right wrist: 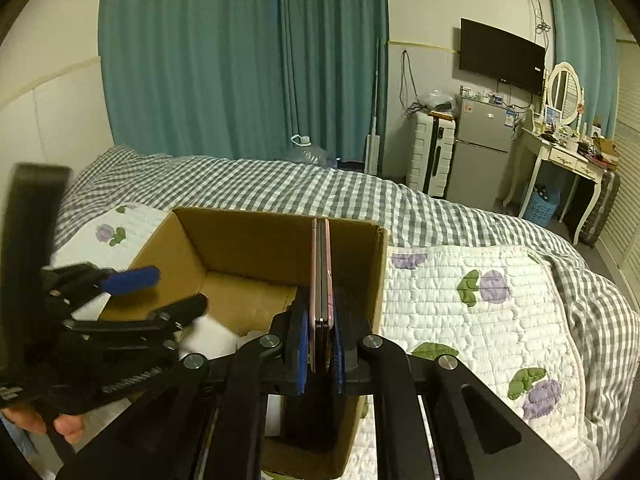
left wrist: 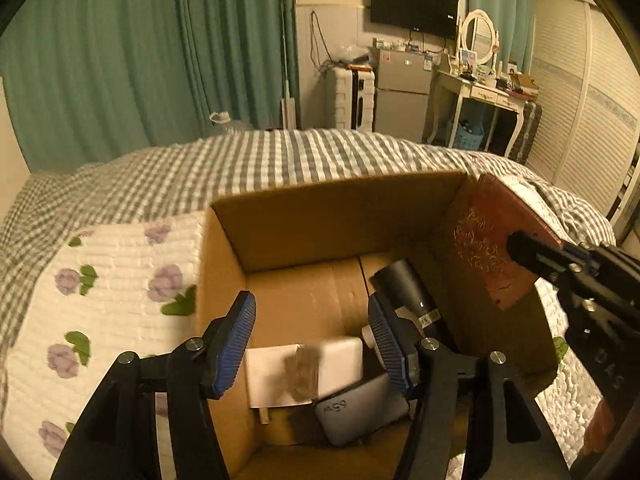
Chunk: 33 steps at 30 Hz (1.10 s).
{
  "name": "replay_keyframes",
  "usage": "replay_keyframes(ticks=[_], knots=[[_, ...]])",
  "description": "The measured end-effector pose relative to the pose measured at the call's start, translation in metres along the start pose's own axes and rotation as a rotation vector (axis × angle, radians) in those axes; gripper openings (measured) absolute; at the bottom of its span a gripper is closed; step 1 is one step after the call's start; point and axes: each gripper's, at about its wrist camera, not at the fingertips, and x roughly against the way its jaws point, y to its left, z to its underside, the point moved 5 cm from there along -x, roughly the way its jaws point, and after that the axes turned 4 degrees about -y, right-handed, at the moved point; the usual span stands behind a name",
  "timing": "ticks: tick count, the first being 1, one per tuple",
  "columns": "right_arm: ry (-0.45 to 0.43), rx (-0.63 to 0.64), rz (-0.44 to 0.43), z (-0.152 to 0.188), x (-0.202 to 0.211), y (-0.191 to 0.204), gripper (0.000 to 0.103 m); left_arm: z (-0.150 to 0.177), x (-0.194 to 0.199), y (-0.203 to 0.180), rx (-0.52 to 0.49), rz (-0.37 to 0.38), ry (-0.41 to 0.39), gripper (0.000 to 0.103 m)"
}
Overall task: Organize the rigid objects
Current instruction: 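Release the white charger into the box with the left gripper while the right gripper carries the card over it, then drop the pink card into the box and pull both grippers back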
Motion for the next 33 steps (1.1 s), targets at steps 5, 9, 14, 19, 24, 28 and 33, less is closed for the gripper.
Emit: replay_keyframes(ticks=[5, 9, 14, 19, 24, 28, 33], knots=[[0.007, 0.003, 0.018, -0.002, -0.006, -0.003, 0.009, -0.004, 0.016, 0.010, 0.018, -0.013, -0.025, 0.062], [0.020, 0.008, 0.047, 0.000, -0.020, -0.006, 0.010, 0.000, 0.026, 0.016, 0.032, -0.023, -0.041, 0.064], [0.076, 0.012, 0.046, 0.009, -0.034, -0.008, 0.010, 0.006, 0.022, 0.021, 0.049, -0.027, -0.031, 0.065], [0.032, 0.018, 0.005, 0.002, -0.007, 0.000, 0.059, 0.012, 0.028, 0.027, 0.078, -0.041, -0.030, 0.065], [-0.038, 0.017, -0.015, 0.010, 0.039, 0.005, 0.068, 0.023, 0.050, 0.035, 0.096, -0.037, -0.035, 0.065], [-0.076, 0.014, -0.014, 0.028, 0.075, 0.012, 0.076, 0.038, 0.075, 0.046, 0.092, -0.066, -0.039, 0.065], [-0.054, 0.030, -0.047, 0.075, 0.098, 0.029, 0.081, 0.069, 0.096, 0.056, 0.082, -0.081, -0.022, 0.065]])
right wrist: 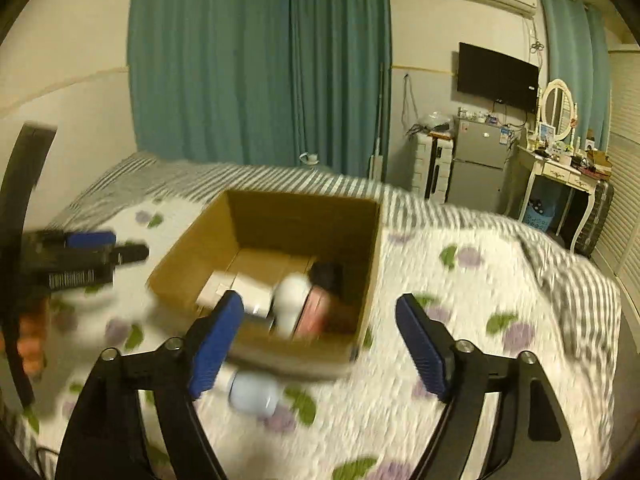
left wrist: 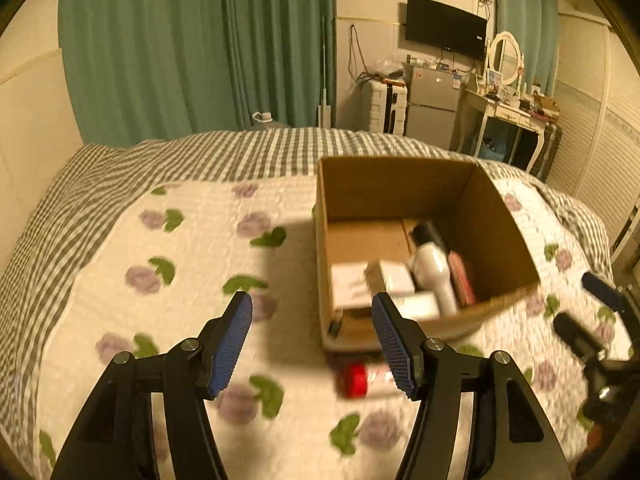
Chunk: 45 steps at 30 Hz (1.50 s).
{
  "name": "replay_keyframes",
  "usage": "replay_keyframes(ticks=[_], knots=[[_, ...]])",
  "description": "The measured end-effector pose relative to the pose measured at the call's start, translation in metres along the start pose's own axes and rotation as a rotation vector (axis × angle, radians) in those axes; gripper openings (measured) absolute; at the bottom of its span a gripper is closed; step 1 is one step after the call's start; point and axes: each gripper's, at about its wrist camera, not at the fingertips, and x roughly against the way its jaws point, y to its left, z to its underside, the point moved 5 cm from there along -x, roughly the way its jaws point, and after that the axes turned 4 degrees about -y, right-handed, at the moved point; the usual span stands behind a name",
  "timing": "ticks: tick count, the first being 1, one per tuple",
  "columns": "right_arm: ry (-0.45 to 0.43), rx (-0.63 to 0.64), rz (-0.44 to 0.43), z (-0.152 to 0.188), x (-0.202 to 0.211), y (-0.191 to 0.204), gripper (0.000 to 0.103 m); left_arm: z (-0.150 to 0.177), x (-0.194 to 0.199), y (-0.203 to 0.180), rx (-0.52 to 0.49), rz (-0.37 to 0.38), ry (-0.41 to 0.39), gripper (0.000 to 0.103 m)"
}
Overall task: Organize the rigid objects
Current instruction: 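Drop the pink card into the box and pull both grippers back, then grasp the light blue earbud case with the right gripper while the left gripper approaches the bottle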
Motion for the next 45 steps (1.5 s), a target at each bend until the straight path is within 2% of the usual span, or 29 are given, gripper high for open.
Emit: replay_keyframes(ticks=[2, 6, 11, 18, 21, 26, 31, 32, 33, 34, 37, 42, 45], knots=[[0.054, -0.016, -0.010, 0.016, -0.005, 0.004, 0.081, 0.014, 0.006, -0.001, -0.020, -0.012, 0.013, 0.065], [0.120, -0.032, -0.026, 0.036, -0.018, 0.012, 0.081, 0.047, 0.012, -0.005, 0.002, 0.017, 0.021, 0.066], [0.176, 0.011, -0.033, 0.057, -0.032, 0.022, 0.081, 0.079, -0.012, -0.010, 0.023, 0.036, 0.087, 0.066], [0.280, 0.033, -0.046, 0.079, -0.067, 0.032, 0.080, 0.099, -0.030, -0.015, -0.004, 0.037, 0.123, 0.066], [0.329, 0.037, -0.059, 0.087, -0.084, 0.036, 0.072, 0.102, -0.034, -0.012, 0.010, 0.039, 0.136, 0.066], [0.366, 0.047, -0.078, 0.093, -0.107, 0.042, 0.067, 0.107, -0.042, -0.009, 0.022, 0.035, 0.158, 0.066], [0.374, 0.057, -0.074, 0.094, -0.121, 0.044, 0.066, 0.109, -0.044, -0.013, 0.001, 0.023, 0.172, 0.066], [0.372, 0.059, -0.077, 0.095, -0.122, 0.044, 0.064, 0.109, -0.045, -0.014, -0.002, 0.021, 0.178, 0.066], [0.371, 0.058, -0.092, 0.094, -0.121, 0.046, 0.053, 0.110, -0.045, -0.015, -0.006, 0.017, 0.182, 0.066], [0.370, 0.062, -0.089, 0.094, -0.121, 0.047, 0.051, 0.110, -0.045, -0.016, -0.010, 0.015, 0.184, 0.066], [0.351, 0.048, -0.076, 0.092, -0.112, 0.042, 0.051, 0.109, -0.044, -0.024, -0.029, 0.013, 0.185, 0.066], [0.312, -0.010, 0.006, 0.082, -0.086, 0.018, 0.051, 0.106, -0.046, -0.047, -0.027, 0.060, 0.181, 0.066], [0.289, -0.065, 0.019, 0.076, -0.077, 0.005, 0.051, 0.103, -0.053, -0.061, -0.007, 0.086, 0.185, 0.066]])
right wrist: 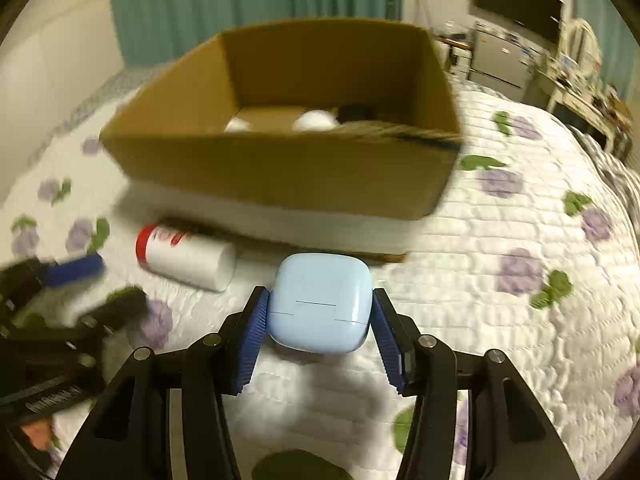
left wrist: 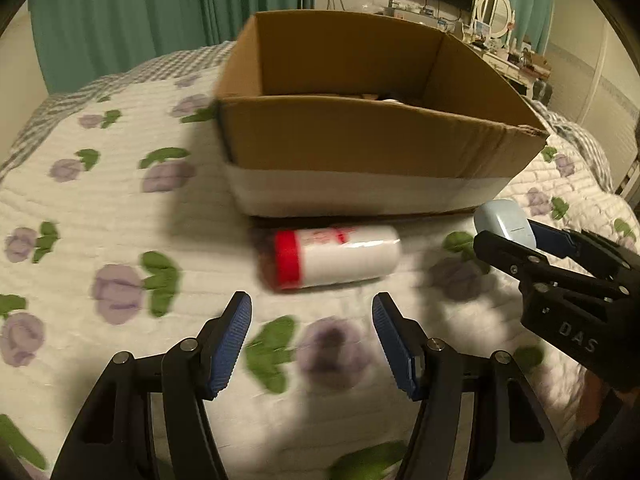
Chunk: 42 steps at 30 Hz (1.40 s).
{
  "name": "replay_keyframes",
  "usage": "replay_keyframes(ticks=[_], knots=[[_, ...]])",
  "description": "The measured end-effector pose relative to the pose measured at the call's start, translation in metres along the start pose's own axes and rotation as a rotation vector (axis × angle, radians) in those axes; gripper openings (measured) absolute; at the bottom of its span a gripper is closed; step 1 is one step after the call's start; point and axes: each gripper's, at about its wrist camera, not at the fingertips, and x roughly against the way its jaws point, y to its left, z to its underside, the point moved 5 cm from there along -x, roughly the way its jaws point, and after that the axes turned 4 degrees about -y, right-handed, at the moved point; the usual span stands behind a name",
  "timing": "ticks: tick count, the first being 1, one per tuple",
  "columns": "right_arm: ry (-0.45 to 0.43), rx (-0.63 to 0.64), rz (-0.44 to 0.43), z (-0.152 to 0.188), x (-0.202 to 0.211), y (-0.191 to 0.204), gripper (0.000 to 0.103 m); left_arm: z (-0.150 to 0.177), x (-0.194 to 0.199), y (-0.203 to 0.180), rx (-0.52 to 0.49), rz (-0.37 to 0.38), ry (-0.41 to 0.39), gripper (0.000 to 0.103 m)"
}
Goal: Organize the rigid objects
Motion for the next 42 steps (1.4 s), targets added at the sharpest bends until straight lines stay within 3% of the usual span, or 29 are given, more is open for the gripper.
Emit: replay_keyframes(ticks=[10, 18, 31, 37, 39, 42], knots=[[-0.016, -0.068, -0.008, -0.002, 0.013, -0.022, 0.051, -0.013, -0.027, -0.015, 0.017, -0.039, 0.016, 0.066], [-0.009, -0.097, -0.009, -0.004, 0.012, -0.023, 0.051, -0.013, -0.049, -0.008, 0.049, -0.064, 0.058, 0.072], [-0.007, -0.108, -0.009, -0.003, 0.013, -0.023, 0.051, -0.024, -0.031, 0.008, 0.139, -0.036, -0.001, 0.072], [0.000, -0.127, -0.013, -0.003, 0.011, -0.026, 0.051, -0.040, -0.042, 0.013, 0.243, -0.119, -0.019, 0.077], [-0.001, -0.128, -0.014, -0.003, 0.011, -0.025, 0.051, -0.044, -0.047, 0.011, 0.222, -0.150, -0.016, 0.079], [0.000, -0.132, -0.011, -0.002, 0.011, -0.026, 0.051, -0.039, -0.045, 0.011, 0.189, -0.125, 0.003, 0.080]])
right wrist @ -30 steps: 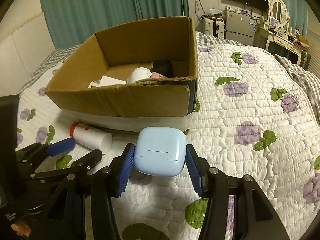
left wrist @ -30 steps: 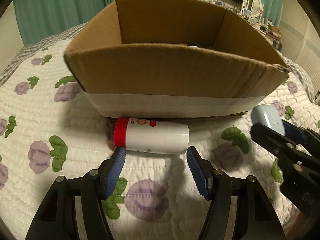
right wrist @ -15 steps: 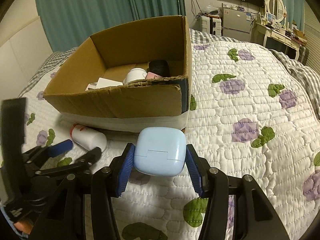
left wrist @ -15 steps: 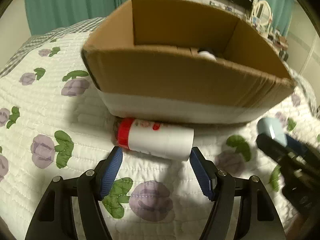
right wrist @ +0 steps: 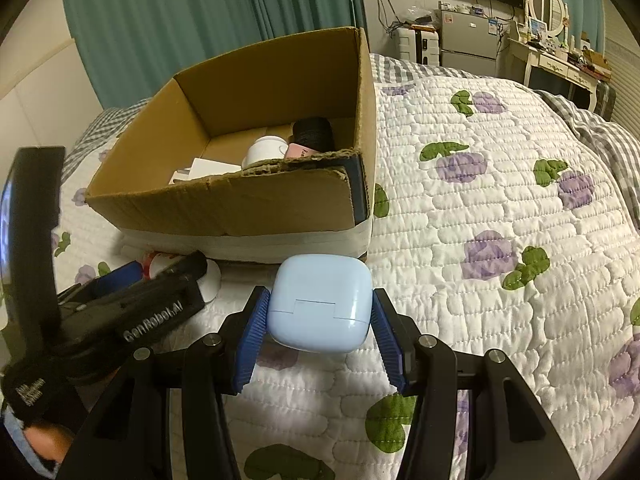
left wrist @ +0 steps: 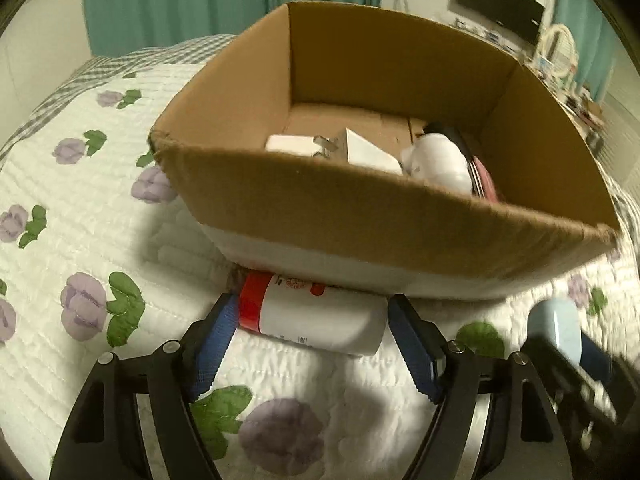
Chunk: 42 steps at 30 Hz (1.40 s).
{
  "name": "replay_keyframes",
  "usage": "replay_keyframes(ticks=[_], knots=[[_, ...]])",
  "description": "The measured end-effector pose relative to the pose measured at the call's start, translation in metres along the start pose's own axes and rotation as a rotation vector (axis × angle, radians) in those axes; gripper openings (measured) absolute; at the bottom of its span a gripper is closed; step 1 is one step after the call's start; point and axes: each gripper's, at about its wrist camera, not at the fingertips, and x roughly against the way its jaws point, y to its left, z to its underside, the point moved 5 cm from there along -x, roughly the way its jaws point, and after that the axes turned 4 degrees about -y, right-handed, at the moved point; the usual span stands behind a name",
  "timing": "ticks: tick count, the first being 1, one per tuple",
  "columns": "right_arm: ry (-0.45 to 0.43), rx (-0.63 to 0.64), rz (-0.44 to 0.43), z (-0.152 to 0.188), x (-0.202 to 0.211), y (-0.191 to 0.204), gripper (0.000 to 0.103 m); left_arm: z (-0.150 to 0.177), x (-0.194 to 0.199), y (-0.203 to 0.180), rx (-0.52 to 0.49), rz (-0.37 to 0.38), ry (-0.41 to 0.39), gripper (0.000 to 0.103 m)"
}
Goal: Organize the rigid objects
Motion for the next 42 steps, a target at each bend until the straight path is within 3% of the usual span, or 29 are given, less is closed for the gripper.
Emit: replay_keyframes(ticks=[4, 7, 11, 15, 20, 24, 26, 31, 36, 39, 42], knots=[[0.000, 0.007, 0.006, 0.000, 0.000, 0.001, 0.051, 0.013, 0.001, 0.024, 0.081, 0.073, 0.086, 0.080], [-0.002, 0.017, 0.007, 0.000, 0.000, 0.004, 0.051, 0.019, 0.001, 0.040, 0.058, 0.020, 0.108, 0.079], [-0.004, 0.020, 0.010, 0.000, 0.001, 0.005, 0.051, 0.016, 0.005, 0.043, 0.090, 0.047, 0.109, 0.079], [-0.003, 0.015, 0.008, 0.000, 0.000, 0.005, 0.051, 0.005, 0.008, 0.037, 0.192, 0.122, 0.081, 0.079], [-0.003, 0.007, 0.003, 0.000, 0.001, 0.004, 0.051, -0.002, -0.019, 0.049, 0.342, 0.032, 0.081, 0.079], [0.002, 0.012, 0.004, 0.001, -0.001, 0.005, 0.051, -0.002, -0.027, 0.043, 0.260, -0.007, 0.054, 0.079], [0.006, 0.016, 0.006, 0.001, -0.002, 0.005, 0.051, -0.001, -0.028, 0.043, 0.197, 0.016, 0.055, 0.078], [0.001, 0.024, 0.011, 0.001, 0.000, 0.006, 0.051, 0.005, -0.010, 0.060, 0.095, 0.096, 0.131, 0.076], [0.002, 0.031, 0.017, 0.002, -0.001, 0.008, 0.051, 0.005, 0.003, 0.072, 0.023, 0.061, 0.164, 0.075], [0.002, 0.035, 0.019, 0.002, -0.001, 0.009, 0.051, -0.004, -0.009, 0.066, 0.087, 0.061, 0.165, 0.075], [0.003, 0.035, 0.018, 0.003, -0.001, 0.008, 0.051, -0.004, -0.030, 0.071, 0.180, 0.008, 0.193, 0.075]])
